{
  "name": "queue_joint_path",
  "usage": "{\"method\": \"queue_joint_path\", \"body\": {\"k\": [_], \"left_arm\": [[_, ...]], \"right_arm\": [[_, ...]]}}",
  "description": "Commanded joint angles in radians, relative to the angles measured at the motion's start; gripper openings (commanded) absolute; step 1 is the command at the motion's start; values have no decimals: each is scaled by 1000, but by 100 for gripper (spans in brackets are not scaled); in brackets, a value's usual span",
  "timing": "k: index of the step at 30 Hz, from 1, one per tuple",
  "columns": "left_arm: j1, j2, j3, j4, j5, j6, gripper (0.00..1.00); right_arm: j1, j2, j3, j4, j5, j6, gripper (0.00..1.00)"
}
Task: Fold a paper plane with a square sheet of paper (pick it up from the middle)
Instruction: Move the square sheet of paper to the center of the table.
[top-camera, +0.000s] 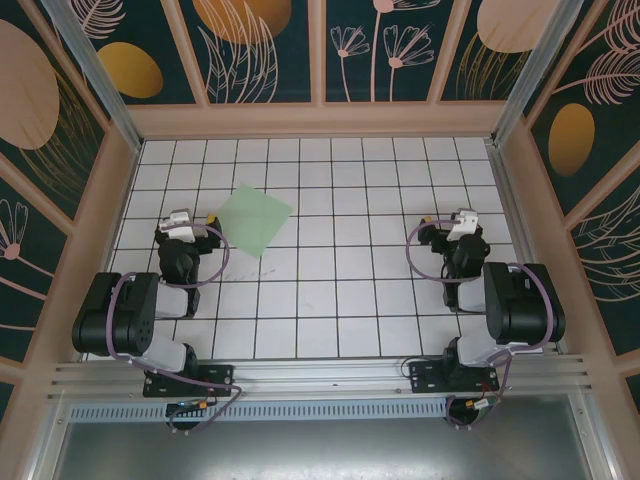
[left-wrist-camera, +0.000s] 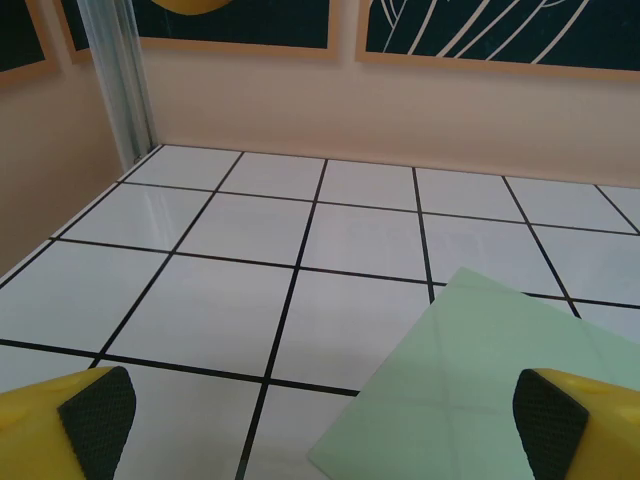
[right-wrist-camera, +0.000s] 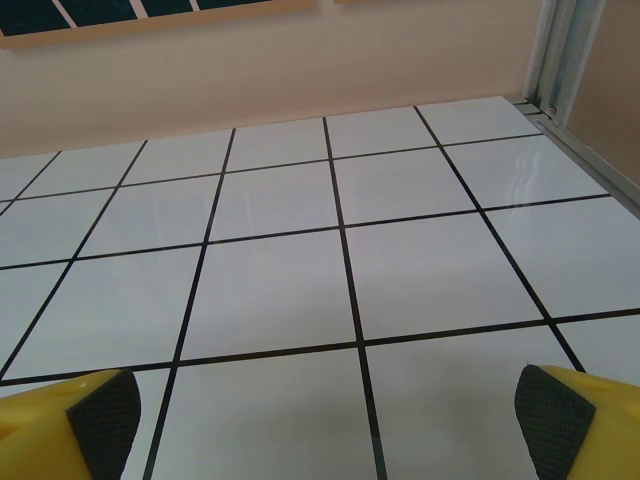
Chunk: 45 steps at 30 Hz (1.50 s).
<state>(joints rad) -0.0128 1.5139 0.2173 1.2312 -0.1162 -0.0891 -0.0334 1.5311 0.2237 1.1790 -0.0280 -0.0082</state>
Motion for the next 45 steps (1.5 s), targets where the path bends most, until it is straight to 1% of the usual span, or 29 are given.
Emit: {"method": "queue_joint_path", "body": {"k": [1,25,27,30,32,34,36,37,39,40,42,44,45], "left_arm": [[7,7,16,50,-8,14,99],[7,-1,16,46,-14,13,99],[7,-53,46,-46,-43,2,99],[7,-166,132,-277,-103,-27,98],[7,-220,183,-390,-132,-74,99],[7,-253,237,-499,-125,-127,99],[7,-269,322,-657,-155,-257,99],[7,-270,362,-736,-146,-310,99],[7,-256,441,-864,-55,-351,99],[6,-243,468,-905,-30,-376,99],[7,-204,521,-976,2,-452,99],[7,-160,553,-1008,54,-514,99],[7,-135,568,-1012,102,-545,99]], "right_arm": [[-7,9,18,53,-18,19,99],[-8,6,13,63,-16,19,99],[2,-51,30,-7,24,25,99],[23,-168,114,-241,90,28,99],[34,-230,170,-384,130,59,99],[46,-281,219,-496,158,117,99],[63,-321,289,-643,160,201,99],[70,-331,326,-718,149,233,99],[98,-332,407,-851,131,275,99],[110,-328,432,-894,120,286,99],[138,-306,487,-966,76,313,99],[155,-277,525,-1013,49,376,99],[158,-260,539,-1026,-14,405,99]]}}
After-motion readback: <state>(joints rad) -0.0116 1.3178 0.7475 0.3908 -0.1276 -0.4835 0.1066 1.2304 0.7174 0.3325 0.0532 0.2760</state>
